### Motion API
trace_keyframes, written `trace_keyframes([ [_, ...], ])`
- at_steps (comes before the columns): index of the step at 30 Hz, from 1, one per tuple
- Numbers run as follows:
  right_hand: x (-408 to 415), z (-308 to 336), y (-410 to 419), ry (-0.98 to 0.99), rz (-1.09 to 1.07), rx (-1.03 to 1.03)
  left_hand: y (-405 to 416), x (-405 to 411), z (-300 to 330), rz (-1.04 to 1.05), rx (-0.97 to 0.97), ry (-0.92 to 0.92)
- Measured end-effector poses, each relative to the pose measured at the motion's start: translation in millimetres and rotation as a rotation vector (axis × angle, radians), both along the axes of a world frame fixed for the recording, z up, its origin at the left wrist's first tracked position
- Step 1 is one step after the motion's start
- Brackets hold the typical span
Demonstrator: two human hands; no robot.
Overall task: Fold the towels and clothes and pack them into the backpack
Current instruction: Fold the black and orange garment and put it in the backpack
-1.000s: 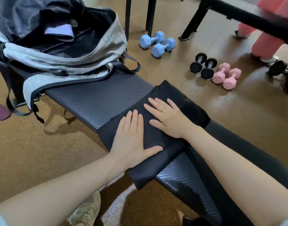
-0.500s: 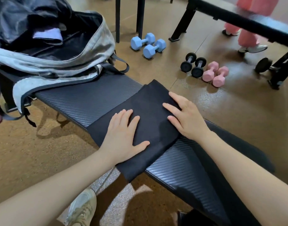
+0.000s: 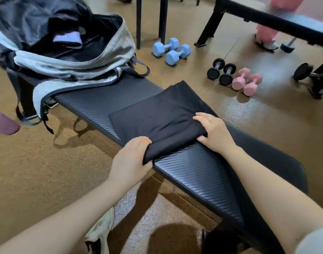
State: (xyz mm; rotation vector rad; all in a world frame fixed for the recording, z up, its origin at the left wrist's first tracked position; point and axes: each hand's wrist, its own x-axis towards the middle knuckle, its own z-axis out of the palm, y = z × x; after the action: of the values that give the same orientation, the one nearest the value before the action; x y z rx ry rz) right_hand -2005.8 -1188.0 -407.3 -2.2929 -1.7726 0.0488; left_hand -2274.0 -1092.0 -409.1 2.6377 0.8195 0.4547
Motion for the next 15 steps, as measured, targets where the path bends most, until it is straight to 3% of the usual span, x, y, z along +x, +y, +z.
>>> trace_keyframes([
  [4,-9,5,-3,0.044,-0.195,0.109,0,6,8,0.147,-0.096,-0.126],
  [7,-15,18,-22,0.087,-0.254,0.221,0,5,25,0.200,-0.205,-0.353],
  [12,-24,58,-66,0.556,-0.415,0.481,-6,2,74,0.182,-0.457,-0.612],
  [15,-23,84,-91,0.834,-0.414,0.503,-5,2,104,0.084,-0.602,-0.692],
])
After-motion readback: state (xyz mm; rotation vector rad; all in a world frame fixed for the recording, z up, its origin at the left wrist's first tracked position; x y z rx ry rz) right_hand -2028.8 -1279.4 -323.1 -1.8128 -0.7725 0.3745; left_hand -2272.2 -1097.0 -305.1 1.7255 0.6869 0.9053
